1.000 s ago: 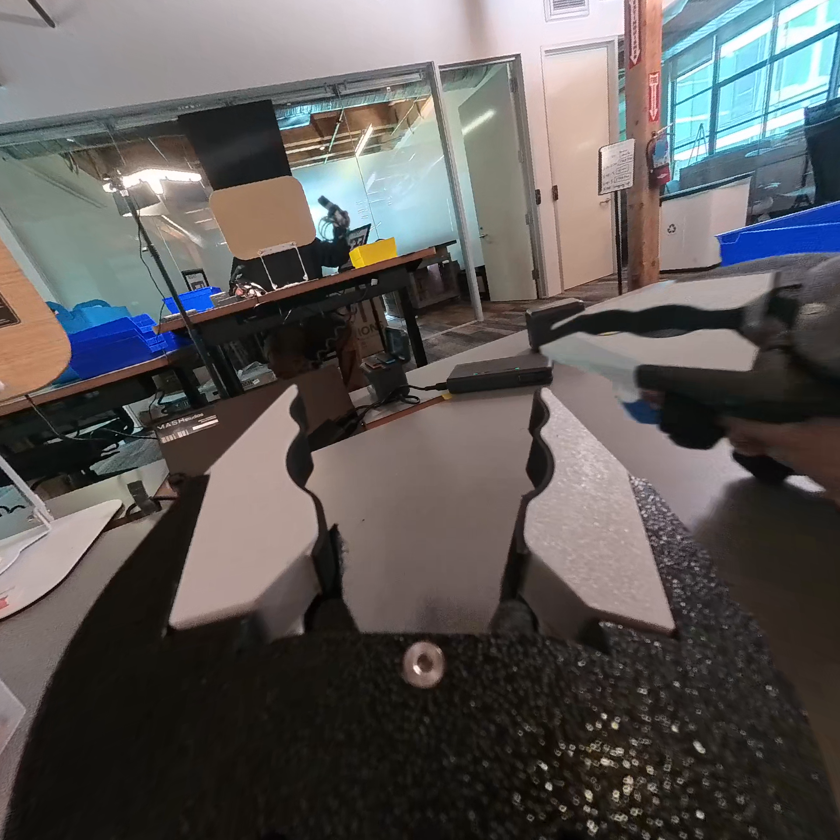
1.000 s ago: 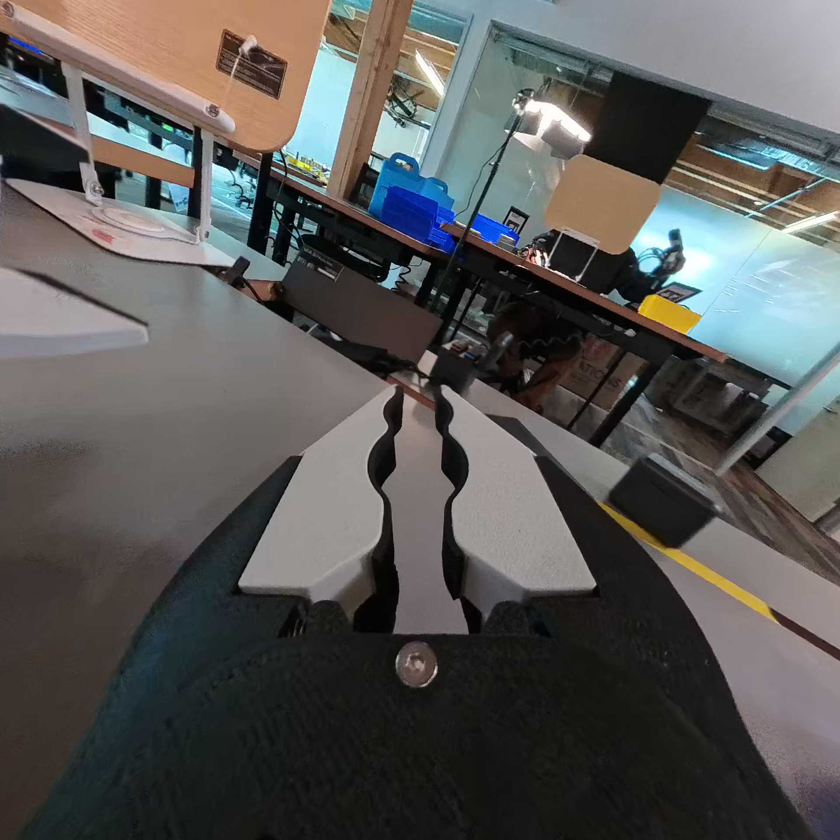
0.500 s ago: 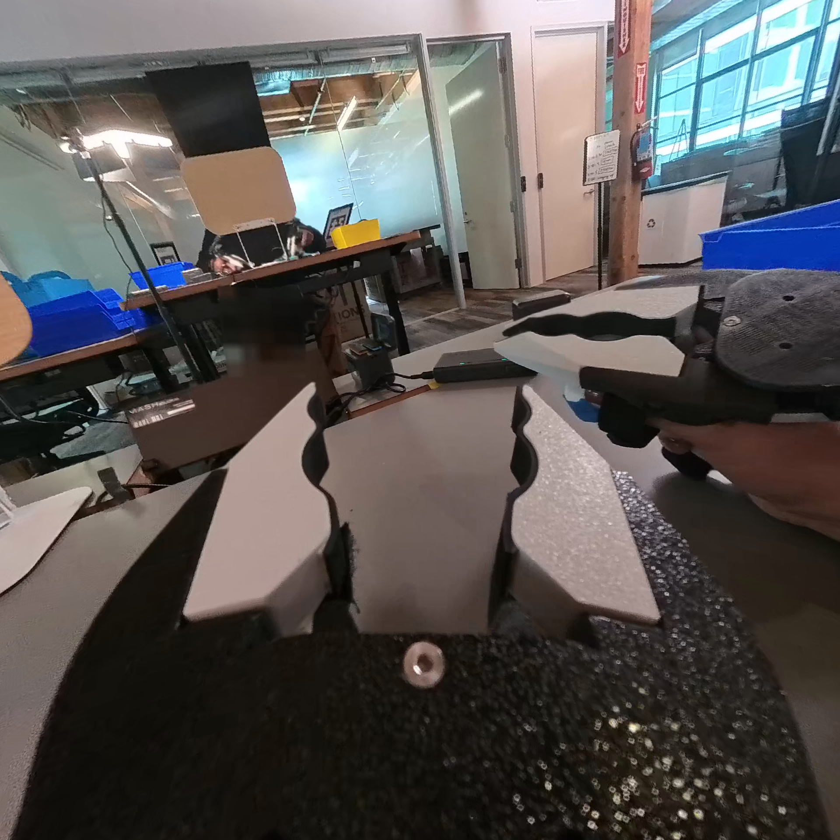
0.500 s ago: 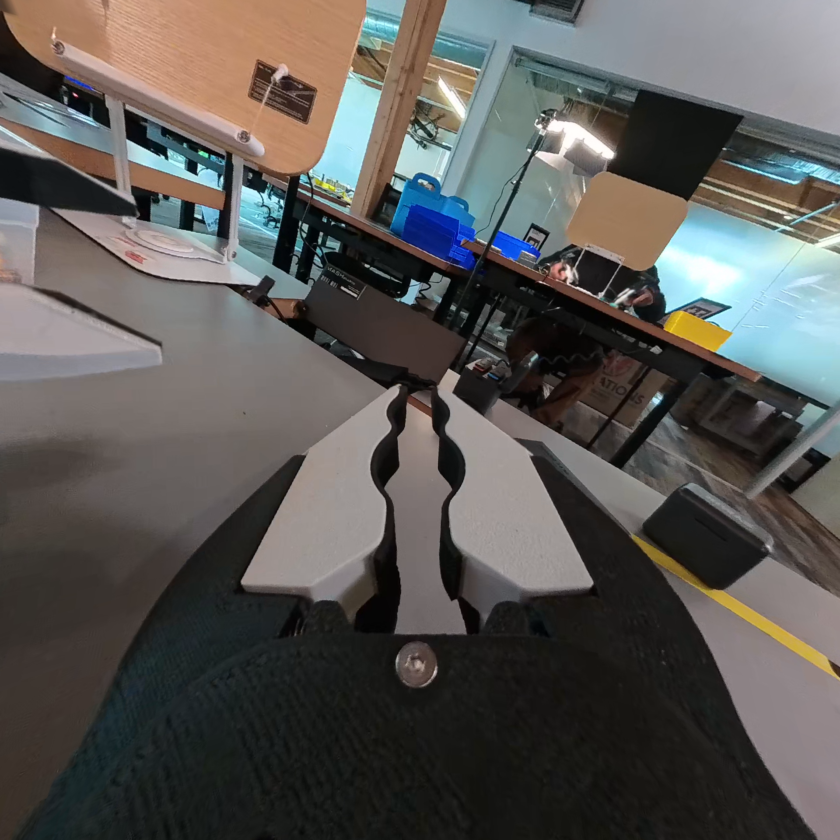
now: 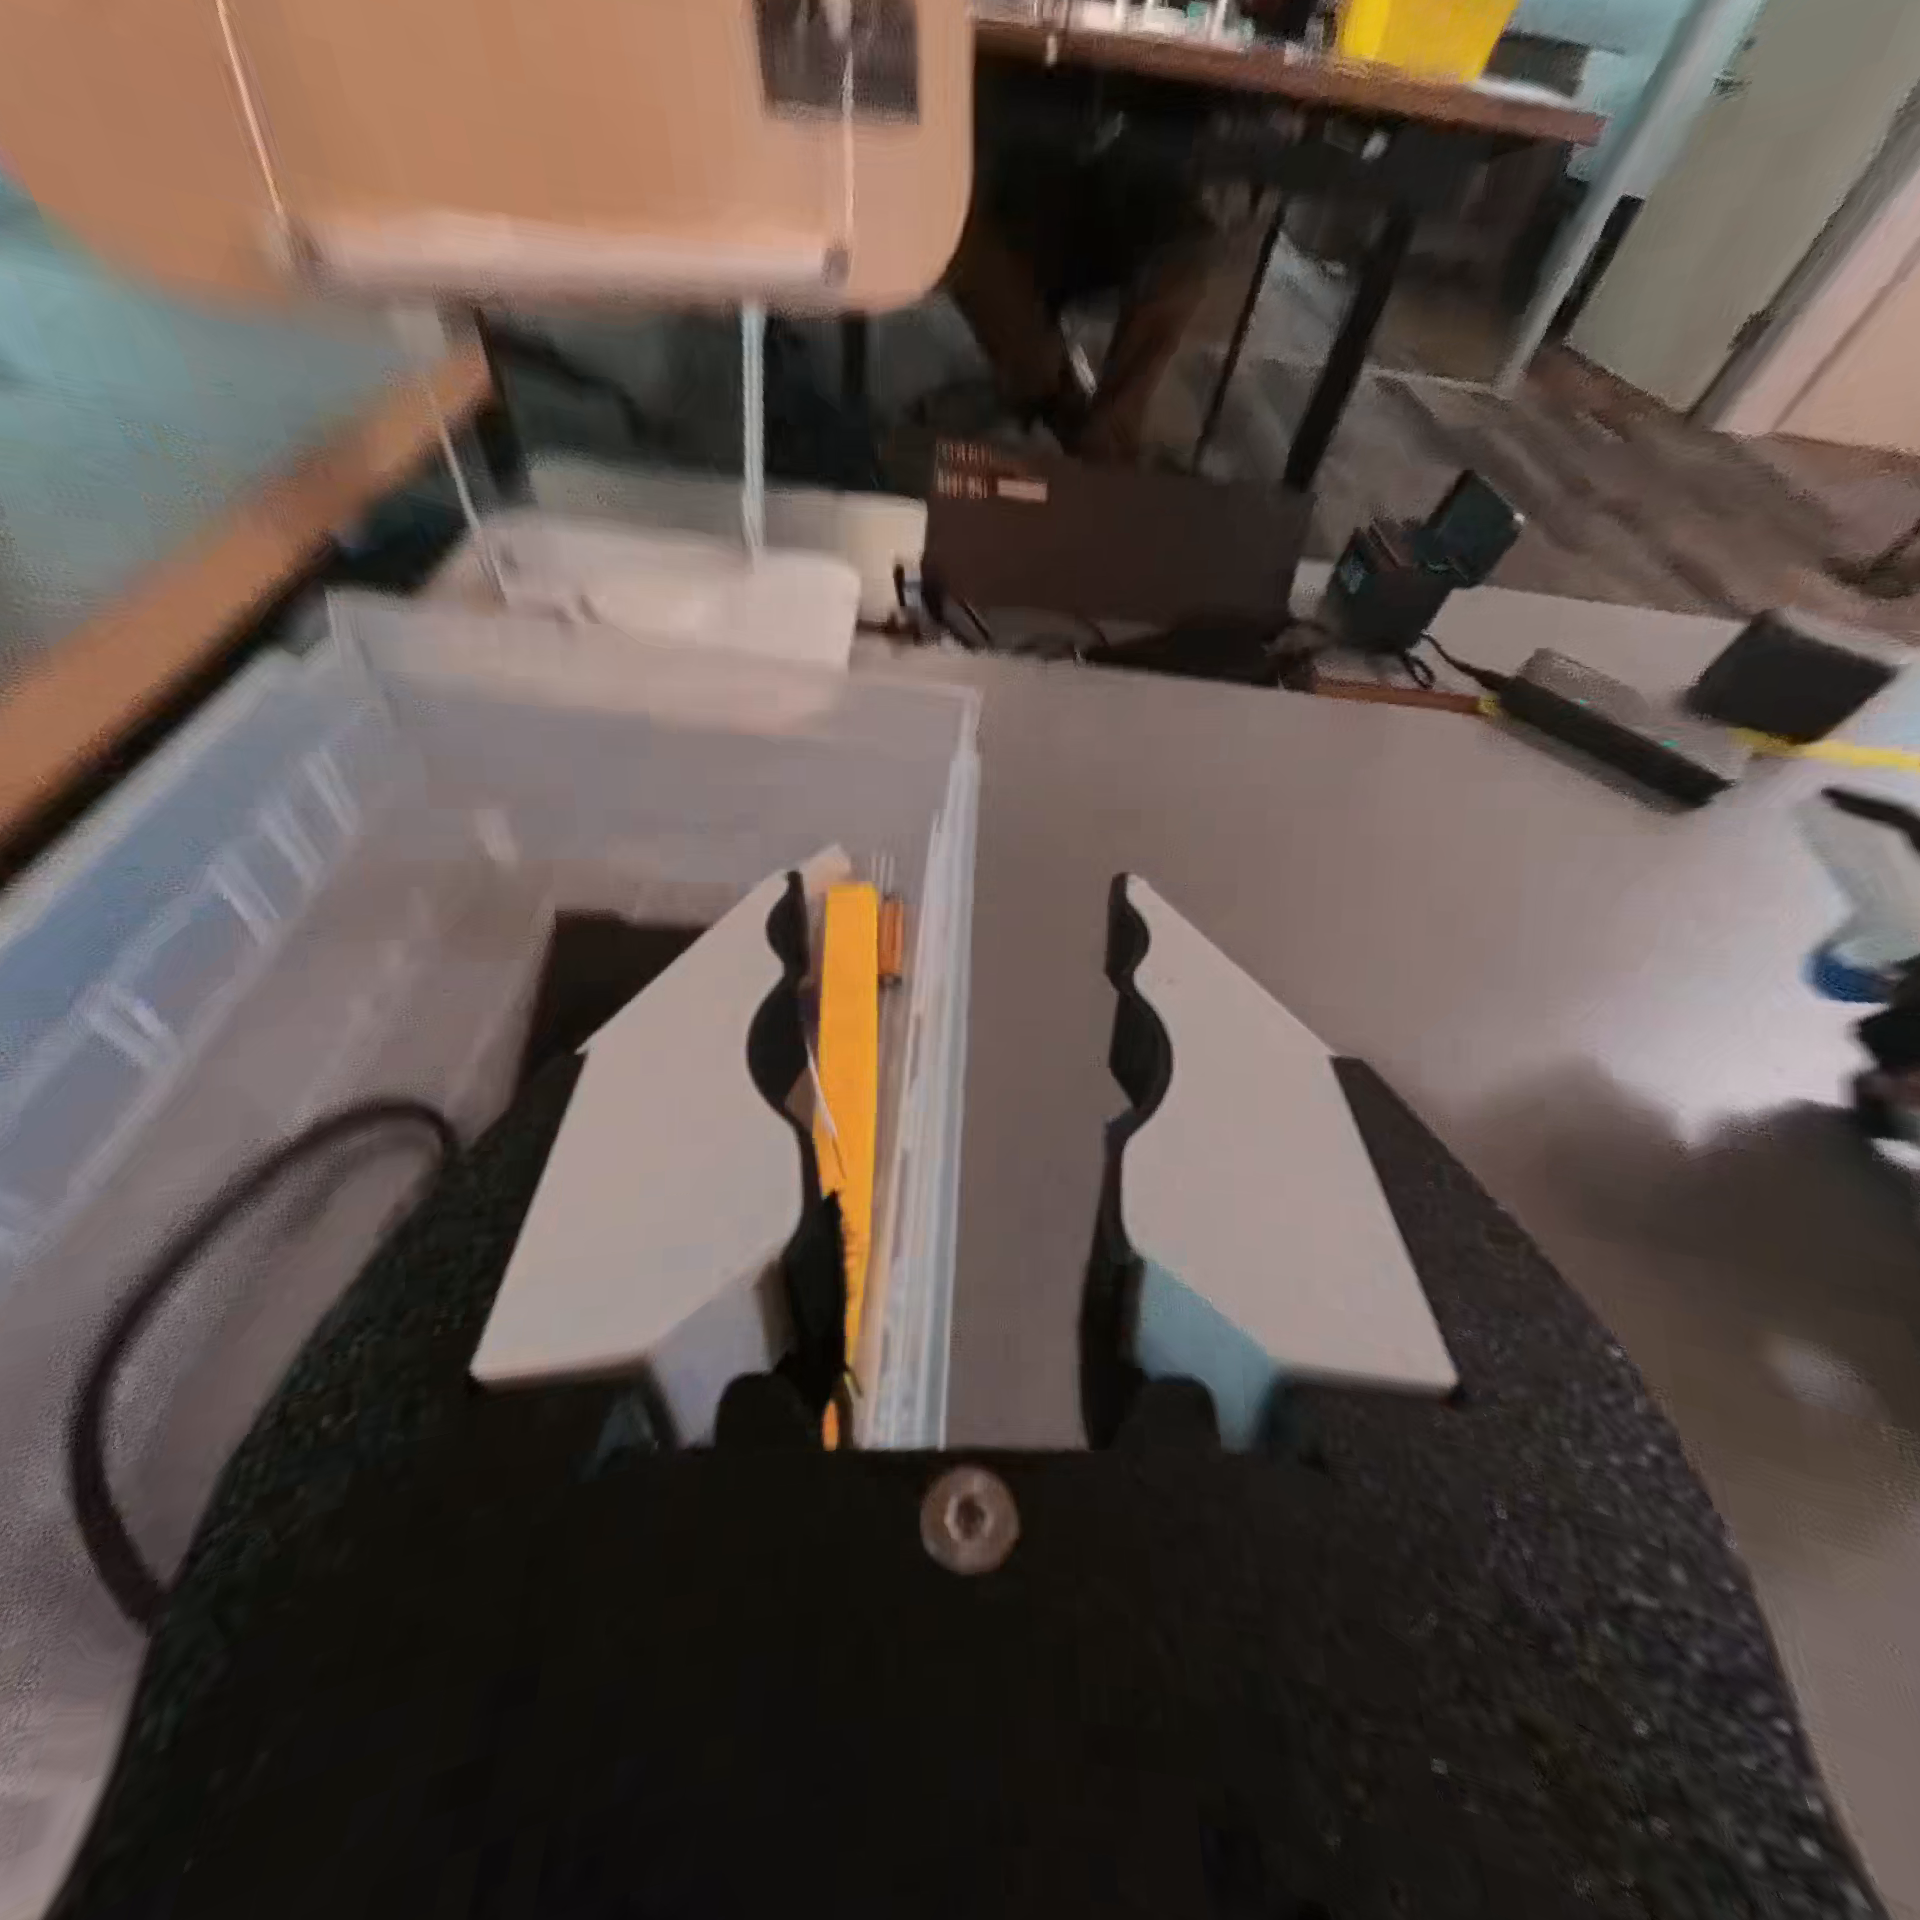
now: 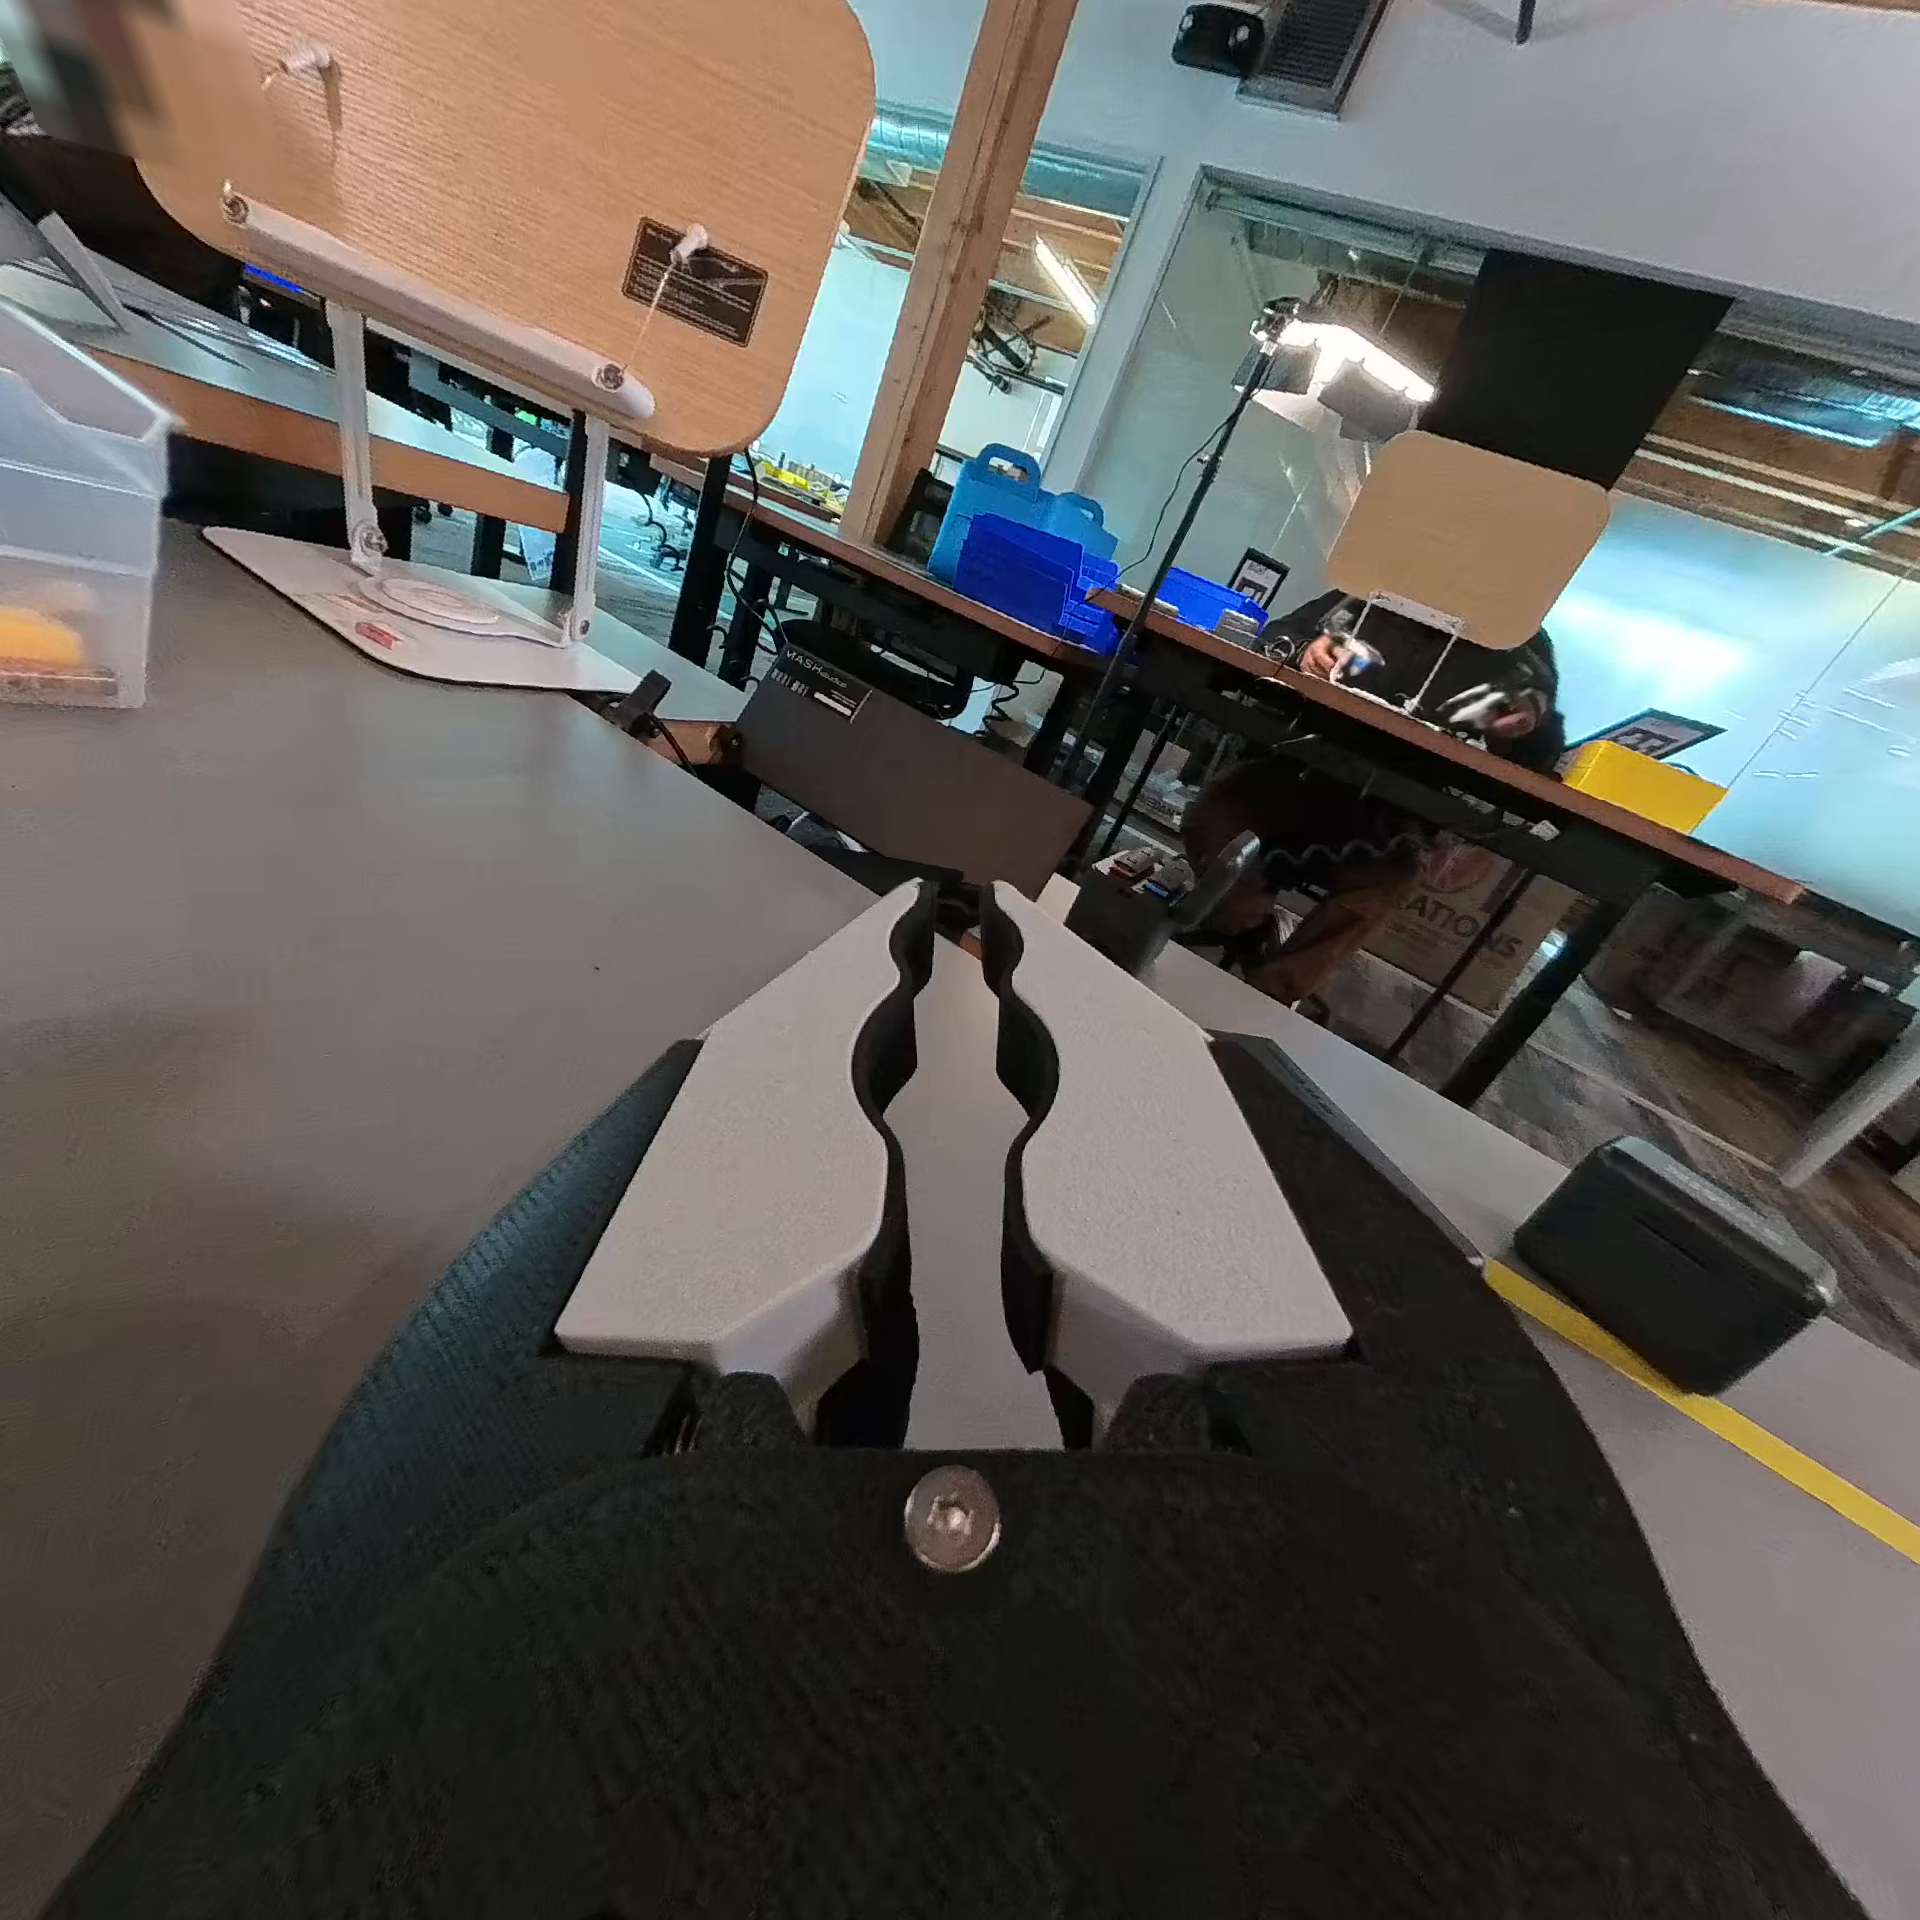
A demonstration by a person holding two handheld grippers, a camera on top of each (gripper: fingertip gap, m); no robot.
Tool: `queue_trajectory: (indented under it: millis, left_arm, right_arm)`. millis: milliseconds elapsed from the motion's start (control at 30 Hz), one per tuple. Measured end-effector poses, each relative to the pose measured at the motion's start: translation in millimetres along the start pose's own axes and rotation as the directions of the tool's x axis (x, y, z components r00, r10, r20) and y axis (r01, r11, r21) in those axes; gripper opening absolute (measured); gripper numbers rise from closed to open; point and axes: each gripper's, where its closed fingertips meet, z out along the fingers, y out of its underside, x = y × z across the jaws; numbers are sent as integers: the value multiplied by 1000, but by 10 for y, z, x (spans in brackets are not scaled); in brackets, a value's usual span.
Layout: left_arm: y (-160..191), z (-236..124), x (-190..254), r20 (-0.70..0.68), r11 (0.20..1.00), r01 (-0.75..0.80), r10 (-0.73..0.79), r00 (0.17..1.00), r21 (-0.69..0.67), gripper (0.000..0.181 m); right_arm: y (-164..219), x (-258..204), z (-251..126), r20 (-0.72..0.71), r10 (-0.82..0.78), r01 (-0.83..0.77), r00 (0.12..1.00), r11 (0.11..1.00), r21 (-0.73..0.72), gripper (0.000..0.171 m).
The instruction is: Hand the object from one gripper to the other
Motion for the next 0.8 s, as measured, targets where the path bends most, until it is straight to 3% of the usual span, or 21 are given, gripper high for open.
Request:
queue_trajectory:
  millis: [67, 167, 333, 500, 800]
  left_arm:
    - [146, 27, -238, -30, 987, 86, -91, 995, -136, 56]
    - [230, 68, -539, -1, 967, 57, -59, 998, -250, 55]
    - [277, 286, -758, -95, 931, 54, -94, 991, -361, 58]
    - [903, 557, -998, -89, 750, -57, -2, 996, -658, 84]
    - [1100, 796, -1040, -60, 662, -79, 51, 997, -745, 80]
  right_arm:
    - [-2, -6, 2, 4, 0, 0, 1000, 1000, 2, 7]
    - [-7, -13, 0, 7, -3, 3, 1000, 1000, 5, 7]
    - [-4, -20, 4, 13, -3, 3, 1000, 1000, 4, 7]
    - [1, -34, 10, 20, -10, 10, 1000, 1000, 1, 7]
    - [4, -41, 13, 27, -9, 9, 1000, 1000, -1, 7]
